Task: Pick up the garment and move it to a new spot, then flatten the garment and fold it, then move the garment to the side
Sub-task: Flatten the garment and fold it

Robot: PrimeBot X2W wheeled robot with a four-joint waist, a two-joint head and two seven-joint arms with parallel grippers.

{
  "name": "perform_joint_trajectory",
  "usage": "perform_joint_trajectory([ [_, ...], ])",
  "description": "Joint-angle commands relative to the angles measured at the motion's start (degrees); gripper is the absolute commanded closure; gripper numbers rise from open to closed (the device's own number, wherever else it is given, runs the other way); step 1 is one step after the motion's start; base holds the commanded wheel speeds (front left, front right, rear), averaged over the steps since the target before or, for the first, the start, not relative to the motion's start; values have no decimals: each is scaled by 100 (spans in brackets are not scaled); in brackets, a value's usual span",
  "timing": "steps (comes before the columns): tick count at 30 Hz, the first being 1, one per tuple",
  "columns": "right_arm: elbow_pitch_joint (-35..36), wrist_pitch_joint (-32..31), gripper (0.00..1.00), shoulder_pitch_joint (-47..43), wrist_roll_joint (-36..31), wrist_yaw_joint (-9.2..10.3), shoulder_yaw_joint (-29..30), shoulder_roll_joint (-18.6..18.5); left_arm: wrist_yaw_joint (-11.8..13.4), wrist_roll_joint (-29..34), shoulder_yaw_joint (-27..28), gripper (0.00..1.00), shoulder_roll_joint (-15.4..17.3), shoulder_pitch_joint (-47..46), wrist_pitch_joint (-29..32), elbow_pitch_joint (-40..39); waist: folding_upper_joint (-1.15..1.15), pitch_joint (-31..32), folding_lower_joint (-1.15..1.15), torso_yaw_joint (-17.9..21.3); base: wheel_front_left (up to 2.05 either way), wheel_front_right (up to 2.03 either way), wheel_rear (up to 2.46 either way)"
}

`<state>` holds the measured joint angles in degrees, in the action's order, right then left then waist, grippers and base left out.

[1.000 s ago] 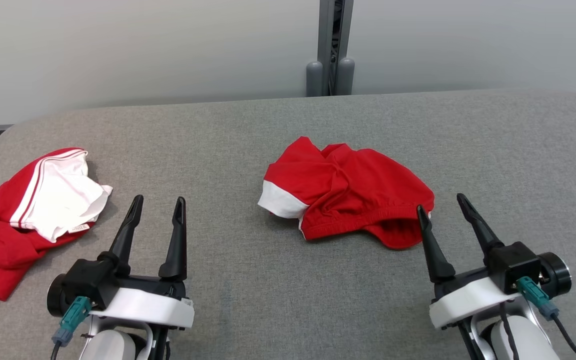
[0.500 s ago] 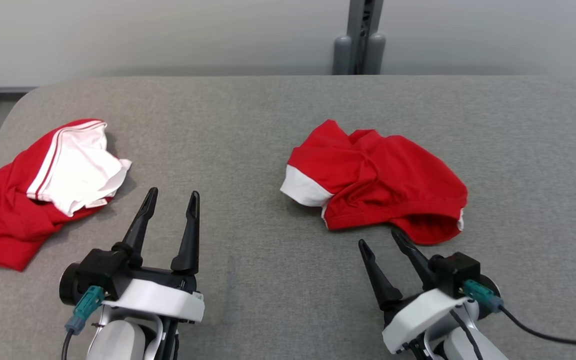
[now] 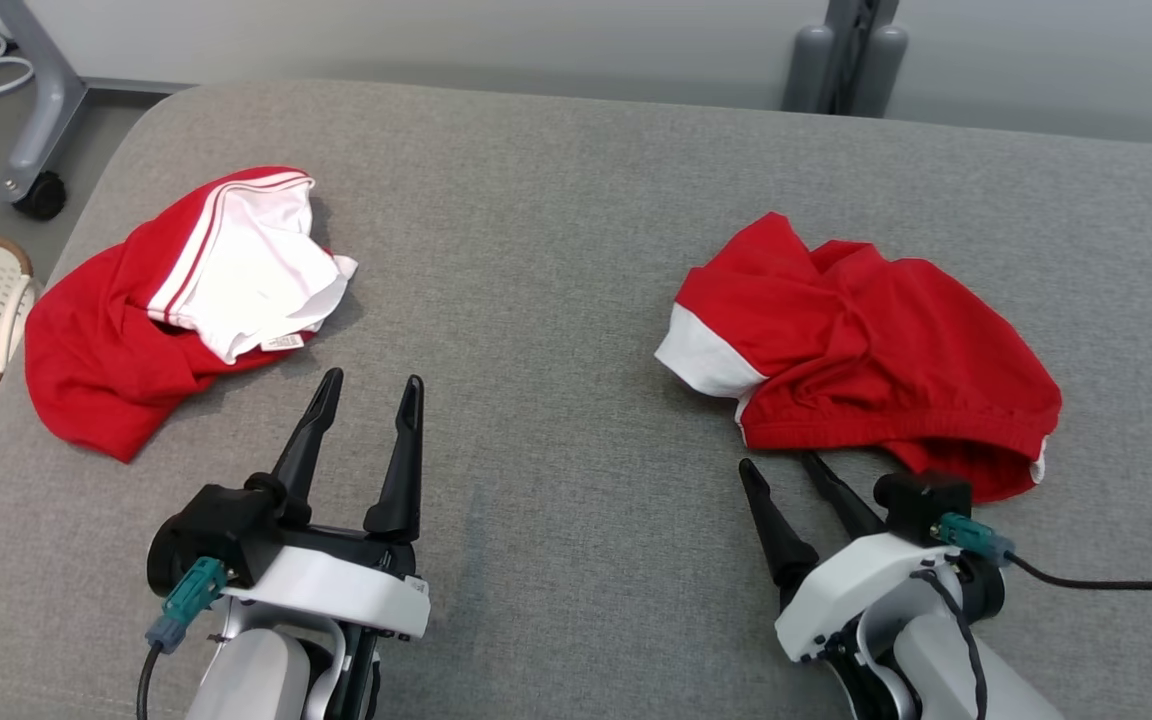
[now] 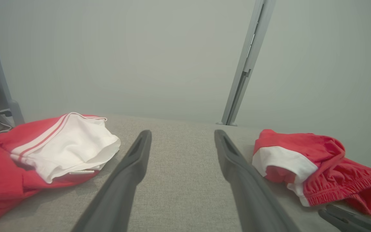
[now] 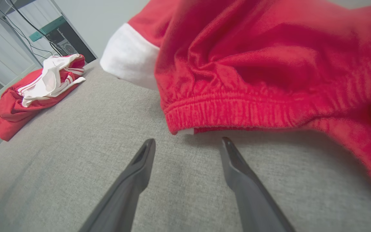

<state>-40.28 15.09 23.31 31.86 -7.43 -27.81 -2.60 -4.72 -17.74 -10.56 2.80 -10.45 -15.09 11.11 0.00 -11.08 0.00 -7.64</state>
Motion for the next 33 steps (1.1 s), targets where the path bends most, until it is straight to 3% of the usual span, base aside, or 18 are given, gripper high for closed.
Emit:
perform_joint_trajectory([
  [1, -56, 14, 0, 110, -18, -11, 43, -54, 0, -16, -18, 0, 17, -100, -9, -1, 0, -50, 0, -72, 0, 0, 0],
  [12, 295, 14, 0, 128, -215, -11, 400, -51, 81, -41, -120, 0, 18, -108, -9, 3, 0, -98, 0, -132, 0, 0, 0],
  [13, 299, 14, 24, 126, -237, -11, 413, -51, 85, -45, -121, 0, 20, -116, -9, 6, 0, -98, 0, -129, 0, 0, 0],
  [14, 274, 14, 86, 134, -288, -11, 409, -51, 88, -51, -121, 0, 19, -126, -9, 7, 0, -98, 0, -125, 0, 0, 0],
  [15, 256, 14, 100, 159, -359, -11, 406, -51, 88, -56, -117, 0, 18, -140, -9, 9, 0, -101, 0, -120, 0, 0, 0],
  [25, 387, 13, 100, 64, -625, -11, 491, -51, 82, -66, -51, 0, 19, -110, -9, 36, 0, -19, 0, -13, 0, 0, 0],
  [33, 855, 13, 100, -193, -977, -11, 792, -192, 82, -121, 33, 0, 18, 155, -9, 102, 0, 436, 0, 364, 0, 0, 0],
])
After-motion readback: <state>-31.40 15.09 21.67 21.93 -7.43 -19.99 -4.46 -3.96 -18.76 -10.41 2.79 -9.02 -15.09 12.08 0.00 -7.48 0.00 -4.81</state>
